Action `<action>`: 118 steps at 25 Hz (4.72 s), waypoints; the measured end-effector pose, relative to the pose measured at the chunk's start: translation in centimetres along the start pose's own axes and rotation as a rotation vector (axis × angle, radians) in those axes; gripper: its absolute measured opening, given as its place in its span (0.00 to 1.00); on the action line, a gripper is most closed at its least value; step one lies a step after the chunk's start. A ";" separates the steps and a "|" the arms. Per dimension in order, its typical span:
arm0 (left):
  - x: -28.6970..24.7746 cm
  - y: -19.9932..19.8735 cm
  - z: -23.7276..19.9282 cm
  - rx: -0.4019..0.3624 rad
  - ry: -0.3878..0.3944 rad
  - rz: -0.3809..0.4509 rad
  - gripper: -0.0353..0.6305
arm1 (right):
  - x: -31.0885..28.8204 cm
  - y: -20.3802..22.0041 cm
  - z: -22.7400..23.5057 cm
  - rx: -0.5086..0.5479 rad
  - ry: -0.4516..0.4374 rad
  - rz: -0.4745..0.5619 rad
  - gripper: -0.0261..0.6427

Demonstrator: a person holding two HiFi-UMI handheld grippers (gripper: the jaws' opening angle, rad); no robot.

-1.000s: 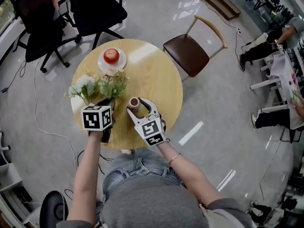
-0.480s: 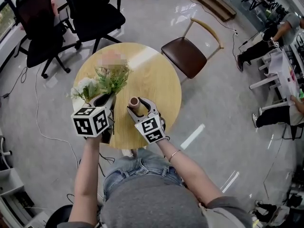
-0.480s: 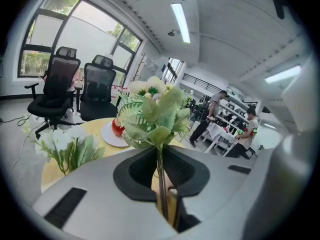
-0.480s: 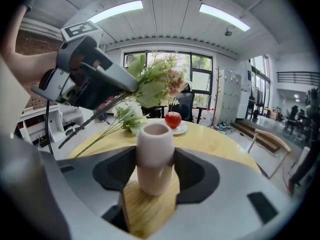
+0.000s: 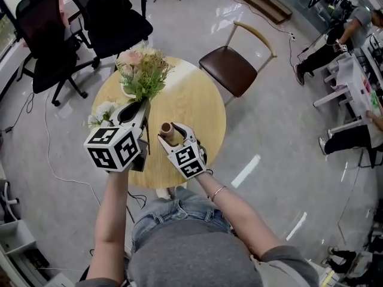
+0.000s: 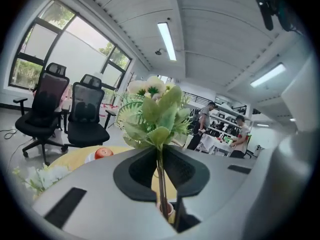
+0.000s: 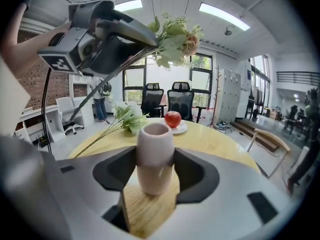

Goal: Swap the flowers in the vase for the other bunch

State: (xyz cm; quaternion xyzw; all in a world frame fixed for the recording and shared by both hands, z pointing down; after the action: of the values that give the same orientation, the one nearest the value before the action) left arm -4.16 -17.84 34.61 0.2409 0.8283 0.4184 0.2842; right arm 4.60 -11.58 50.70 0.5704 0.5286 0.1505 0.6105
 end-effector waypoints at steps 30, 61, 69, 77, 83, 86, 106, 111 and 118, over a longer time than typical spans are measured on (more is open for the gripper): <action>-7.6 -0.6 2.3 -0.087 0.070 0.144 0.12 | 0.2 0.1 0.2 -0.014 -0.027 -0.005 0.40; -3.2 5.3 0.8 -0.117 0.037 -0.028 0.14 | 0.3 0.0 0.2 -0.018 -0.004 -0.012 0.41; -2.7 6.4 0.5 -0.120 0.050 -0.073 0.15 | 0.0 -0.1 -0.1 -0.029 0.005 -0.021 0.41; -2.3 8.0 1.1 -0.114 0.040 -0.133 0.19 | 0.7 0.1 0.0 -0.027 0.010 -0.027 0.41; -2.0 8.5 0.7 -0.114 0.039 -0.157 0.23 | 0.4 -0.2 0.0 -0.027 0.013 -0.029 0.41; -1.9 8.8 0.5 -0.117 0.037 -0.169 0.26 | 0.2 -0.3 0.0 -0.028 0.014 -0.030 0.41; 1.4 11.8 -0.9 -0.035 -0.021 -0.205 0.30 | 0.4 0.2 -0.2 -0.044 0.007 -0.005 0.41; 2.3 12.3 -1.5 -0.009 -0.039 -0.206 0.29 | 0.4 0.2 -0.2 -0.044 0.023 -0.002 0.41; 3.3 12.8 -2.4 0.017 -0.058 -0.212 0.28 | 1.0 0.8 -0.5 -0.033 0.043 -0.013 0.41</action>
State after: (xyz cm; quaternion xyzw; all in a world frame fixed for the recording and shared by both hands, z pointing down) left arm -6.08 -10.20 45.49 0.1667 0.8441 0.3716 0.3486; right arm 4.91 -10.25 51.01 0.5532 0.5427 0.1672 0.6095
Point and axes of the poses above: the fingertips, and each gripper's own axes: x backward along the fingers, z to its right, y out of its underside, the point moved 5 cm from there along x, backward along the fingers, and after that the axes turned 9 degrees about x, right-handed, at the moved point
